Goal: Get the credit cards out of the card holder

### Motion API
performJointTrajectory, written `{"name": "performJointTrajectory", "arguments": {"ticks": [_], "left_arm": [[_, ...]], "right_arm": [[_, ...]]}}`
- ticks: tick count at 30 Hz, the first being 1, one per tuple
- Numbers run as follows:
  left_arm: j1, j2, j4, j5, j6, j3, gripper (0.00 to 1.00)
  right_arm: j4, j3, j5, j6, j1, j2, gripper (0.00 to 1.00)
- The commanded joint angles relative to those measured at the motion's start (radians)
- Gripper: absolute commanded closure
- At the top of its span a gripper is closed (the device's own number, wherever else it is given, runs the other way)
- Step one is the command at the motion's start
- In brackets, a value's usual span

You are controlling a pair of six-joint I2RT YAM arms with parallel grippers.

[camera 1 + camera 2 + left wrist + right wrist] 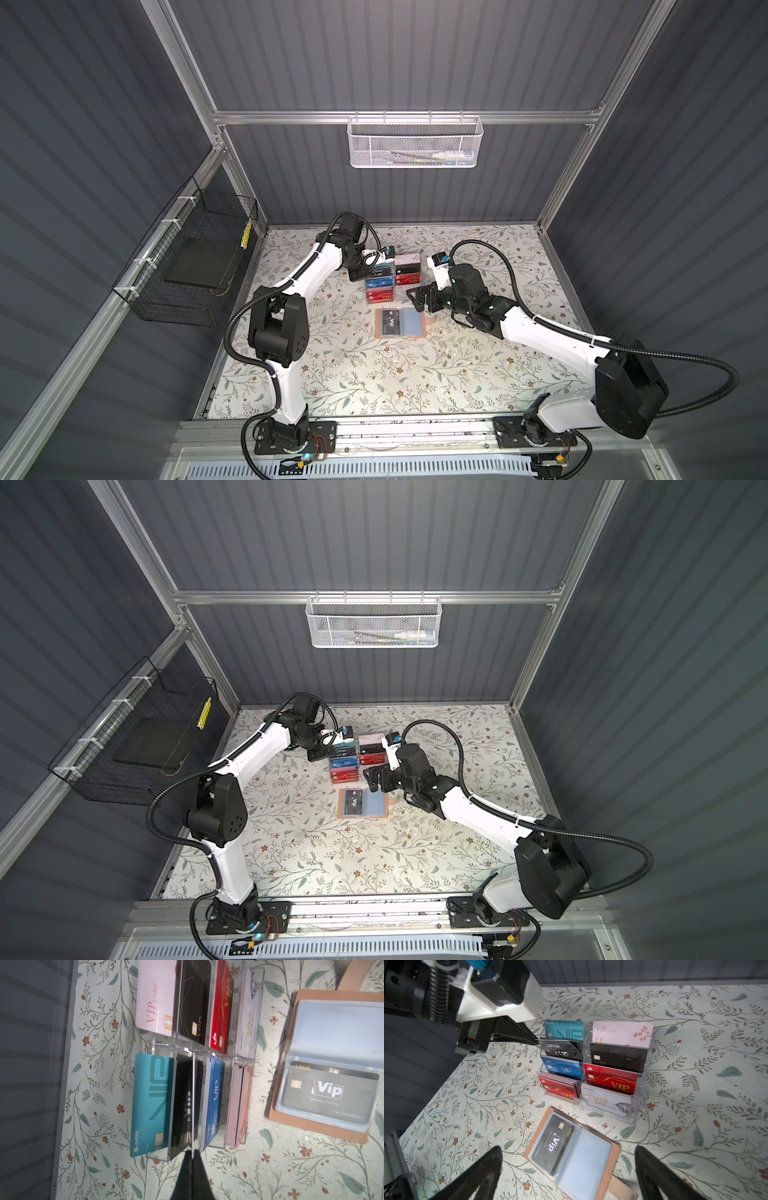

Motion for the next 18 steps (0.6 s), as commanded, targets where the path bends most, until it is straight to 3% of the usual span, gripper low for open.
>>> {"name": "performJointTrajectory", "arguments": {"ticks": [1, 18], "left_arm": [[0.007, 0.013, -0.026, -0.006, 0.081, 0.008, 1.0], [0.006, 0.027, 0.005, -0.006, 0.067, -0.012, 0.97]], "right_arm": [[0.024, -0.015, -0.003, -0.001, 0.005, -0.01, 0.01], [0.027, -0.018, -0.007, 0.002, 0.007, -0.015, 0.01]]}}
